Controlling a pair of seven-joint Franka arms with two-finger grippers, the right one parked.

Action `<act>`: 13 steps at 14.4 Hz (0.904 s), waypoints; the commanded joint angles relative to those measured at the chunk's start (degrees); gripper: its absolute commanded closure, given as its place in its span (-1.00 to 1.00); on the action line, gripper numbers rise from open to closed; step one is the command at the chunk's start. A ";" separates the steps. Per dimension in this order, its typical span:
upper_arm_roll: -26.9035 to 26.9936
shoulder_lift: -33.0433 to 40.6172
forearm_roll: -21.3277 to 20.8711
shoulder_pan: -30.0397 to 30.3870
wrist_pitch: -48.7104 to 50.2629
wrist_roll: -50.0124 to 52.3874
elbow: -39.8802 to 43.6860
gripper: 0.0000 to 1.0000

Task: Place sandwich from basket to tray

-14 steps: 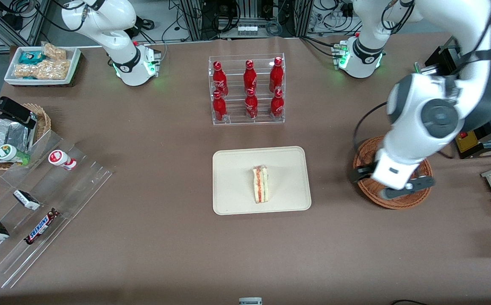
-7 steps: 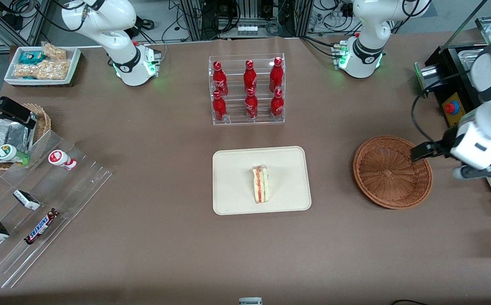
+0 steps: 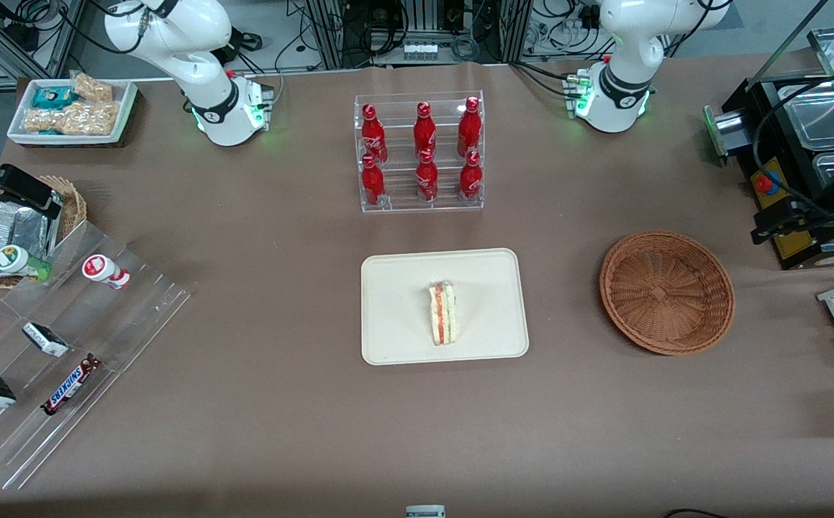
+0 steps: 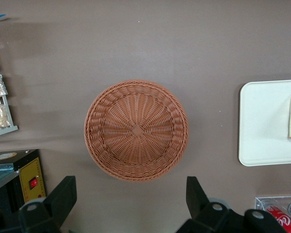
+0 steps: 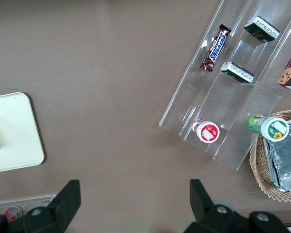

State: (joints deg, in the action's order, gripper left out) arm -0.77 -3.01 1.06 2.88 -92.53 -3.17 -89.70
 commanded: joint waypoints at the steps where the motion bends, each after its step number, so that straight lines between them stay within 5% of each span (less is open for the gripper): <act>1: -1.60 -0.24 0.70 0.90 3.84 -1.48 1.80 -1.00; 13: -2.04 -0.86 0.70 0.29 5.26 -0.96 0.66 -1.00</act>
State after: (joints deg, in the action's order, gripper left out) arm -2.53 -3.83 1.17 2.87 -88.19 -3.41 -89.67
